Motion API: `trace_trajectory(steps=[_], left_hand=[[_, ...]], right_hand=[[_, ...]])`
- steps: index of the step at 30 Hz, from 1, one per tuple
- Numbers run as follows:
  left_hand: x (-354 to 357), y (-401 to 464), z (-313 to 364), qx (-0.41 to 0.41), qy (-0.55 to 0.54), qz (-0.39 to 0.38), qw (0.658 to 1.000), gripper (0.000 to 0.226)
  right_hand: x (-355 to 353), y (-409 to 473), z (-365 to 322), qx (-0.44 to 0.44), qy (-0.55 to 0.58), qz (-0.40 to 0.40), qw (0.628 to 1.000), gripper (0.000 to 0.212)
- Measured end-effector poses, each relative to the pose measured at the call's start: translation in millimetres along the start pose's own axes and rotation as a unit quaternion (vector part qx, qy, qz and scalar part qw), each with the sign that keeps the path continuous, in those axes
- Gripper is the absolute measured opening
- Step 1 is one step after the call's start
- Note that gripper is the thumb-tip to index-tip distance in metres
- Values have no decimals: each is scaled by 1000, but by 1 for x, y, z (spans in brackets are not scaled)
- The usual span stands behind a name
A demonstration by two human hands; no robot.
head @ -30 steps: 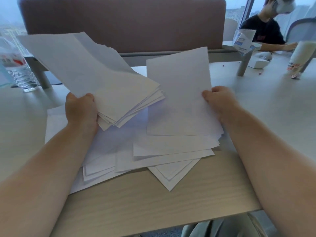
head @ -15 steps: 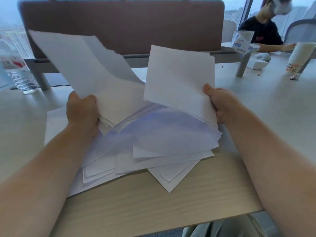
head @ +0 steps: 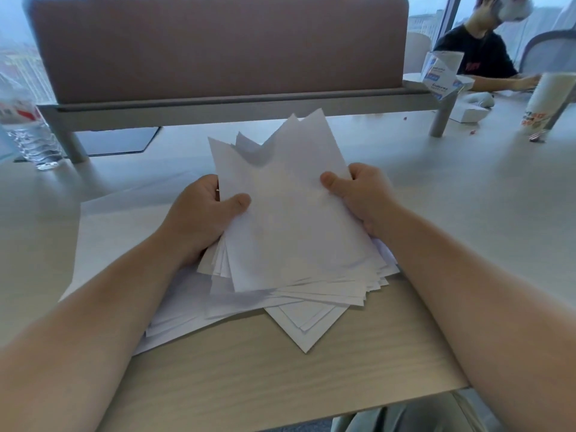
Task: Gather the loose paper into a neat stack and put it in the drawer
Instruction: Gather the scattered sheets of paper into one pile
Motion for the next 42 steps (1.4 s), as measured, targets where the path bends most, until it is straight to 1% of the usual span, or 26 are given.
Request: trace_trajectory(steps=[3, 5, 6, 9, 12, 15, 17, 19, 21, 24, 25, 26, 27, 29, 31, 33, 34, 35, 37, 39, 42], left_hand=[[-1, 0, 0, -9, 22, 0, 1000, 19], [-2, 0, -1, -23, 5, -4, 1000, 14], [-2, 0, -1, -35, -13, -8, 999, 11], [-2, -2, 1, -86, -79, -41, 992, 8], [-1, -4, 1, -146, -125, -80, 978, 13], [2, -6, 0, -181, -110, -98, 972, 17], [3, -6, 1, -169, -77, -96, 978, 16], [4, -6, 3, -141, -48, -70, 986, 20], [1, -5, 5, -110, -55, -29, 992, 24], [-12, 2, 5, -72, -138, 64, 986, 31], [-18, 5, 3, -66, -165, 103, 979, 34], [-24, 7, 0, -62, -184, 140, 971, 35], [-30, 9, -3, -59, -196, 171, 964, 35], [-39, 13, -9, -59, -201, 213, 954, 34], [-46, 16, -17, -58, -201, 242, 947, 34], [-51, 24, -29, -52, -204, 258, 943, 37], [-52, 27, -34, -53, -198, 264, 942, 40], [-51, 27, -33, -54, -193, 267, 943, 41], [-46, 17, -20, -53, -176, 266, 946, 40], [-41, 14, -15, -52, -164, 260, 950, 38], [-37, 15, -15, -43, -142, 261, 954, 38]], right_hand=[[0, 4, 2, 6, -14, -12, 1000, 29], [1, 6, 3, 28, -20, -26, 999, 13], [0, 5, 4, 38, -24, -33, 998, 9], [2, 3, 3, 57, -13, -55, 997, 11], [4, 0, 0, 50, -37, -84, 994, 17], [7, -2, -3, 36, -62, -127, 989, 27], [8, -6, -6, 26, -62, -138, 988, 24], [7, -9, -8, 24, -33, -125, 991, 19], [3, -5, -8, 22, 17, -81, 996, 11], [-11, 9, -5, 18, 7, 33, 999, 10], [-17, 12, -3, 22, -6, 60, 998, 8], [-21, 14, 0, 24, -30, 68, 997, 7], [-23, 15, 2, 25, -70, 59, 995, 8], [-24, 14, 6, 24, -194, 8, 981, 18], [-23, 7, 5, 23, -319, -41, 947, 35], [-20, 0, 0, 12, -396, -82, 915, 57], [-18, -5, -3, 10, -420, -100, 902, 65], [-15, -9, -6, 7, -440, -114, 891, 67], [-10, -16, -11, -1, -468, -126, 875, 61], [-6, -18, -15, -8, -470, -129, 873, 56], [-4, -17, -16, -11, -467, -138, 873, 56]])
Point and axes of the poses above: each hand's wrist, its own y-axis towards the middle knuckle, its own x-axis out of the palm, z = x × y, the point moved 4 cm from there along y, towards the middle knuckle, and after that the axes turned 8 degrees about -y, right-handed, at the moved point
